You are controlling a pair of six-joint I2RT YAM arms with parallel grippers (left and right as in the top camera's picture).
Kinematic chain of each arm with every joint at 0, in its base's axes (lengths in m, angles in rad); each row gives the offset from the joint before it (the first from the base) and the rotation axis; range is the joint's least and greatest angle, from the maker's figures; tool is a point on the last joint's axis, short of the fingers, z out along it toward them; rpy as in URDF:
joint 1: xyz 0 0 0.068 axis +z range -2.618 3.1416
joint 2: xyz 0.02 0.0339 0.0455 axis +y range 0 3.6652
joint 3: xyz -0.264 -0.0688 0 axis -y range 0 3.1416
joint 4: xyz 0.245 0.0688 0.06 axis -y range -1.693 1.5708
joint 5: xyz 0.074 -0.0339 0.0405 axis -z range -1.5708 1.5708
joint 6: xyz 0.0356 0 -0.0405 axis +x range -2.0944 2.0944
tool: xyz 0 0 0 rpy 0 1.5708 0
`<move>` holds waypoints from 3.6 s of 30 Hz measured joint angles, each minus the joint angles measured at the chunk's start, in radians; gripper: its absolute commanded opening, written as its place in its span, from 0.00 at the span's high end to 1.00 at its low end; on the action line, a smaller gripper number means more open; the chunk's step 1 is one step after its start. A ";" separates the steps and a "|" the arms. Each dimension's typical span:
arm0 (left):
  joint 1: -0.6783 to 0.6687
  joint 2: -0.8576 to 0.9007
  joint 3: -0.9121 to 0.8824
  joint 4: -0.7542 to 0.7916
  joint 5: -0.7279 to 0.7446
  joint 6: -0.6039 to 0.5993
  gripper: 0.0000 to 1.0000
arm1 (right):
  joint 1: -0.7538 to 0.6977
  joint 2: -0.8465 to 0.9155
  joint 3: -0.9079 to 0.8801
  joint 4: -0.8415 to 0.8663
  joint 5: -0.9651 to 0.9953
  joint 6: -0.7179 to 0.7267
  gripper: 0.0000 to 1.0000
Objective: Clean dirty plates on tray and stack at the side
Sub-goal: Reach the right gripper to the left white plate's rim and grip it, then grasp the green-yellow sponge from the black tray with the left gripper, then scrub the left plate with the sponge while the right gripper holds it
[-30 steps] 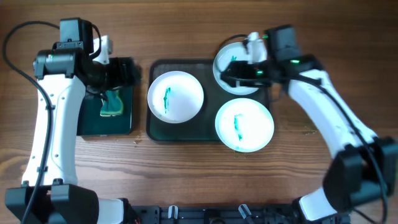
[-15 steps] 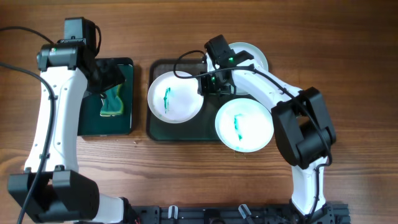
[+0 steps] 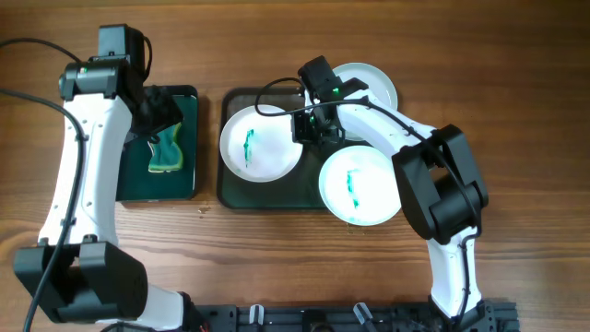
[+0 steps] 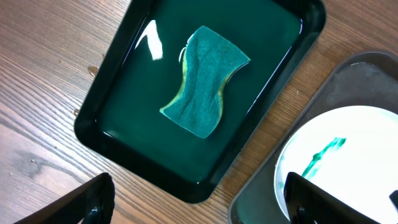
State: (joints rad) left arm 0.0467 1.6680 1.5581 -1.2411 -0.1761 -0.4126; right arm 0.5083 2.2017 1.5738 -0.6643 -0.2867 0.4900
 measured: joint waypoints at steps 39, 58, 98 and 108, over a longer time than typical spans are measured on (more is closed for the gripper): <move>0.068 0.447 -0.022 0.157 0.105 0.195 0.96 | 0.001 0.001 0.000 0.008 0.000 0.000 0.96; -0.237 0.421 0.177 0.108 0.360 0.114 0.96 | -0.022 0.007 0.000 0.008 -0.050 -0.004 0.96; -0.395 0.558 0.133 0.147 0.116 -0.041 0.96 | -0.107 0.031 -0.014 0.000 -0.261 -0.144 0.96; -0.425 0.549 0.049 0.321 0.681 0.167 0.96 | -0.116 0.031 -0.014 -0.001 -0.259 -0.155 0.96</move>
State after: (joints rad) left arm -0.3786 2.2166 1.6070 -0.9199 0.5053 -0.2459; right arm 0.3923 2.2330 1.5593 -0.6655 -0.5457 0.3347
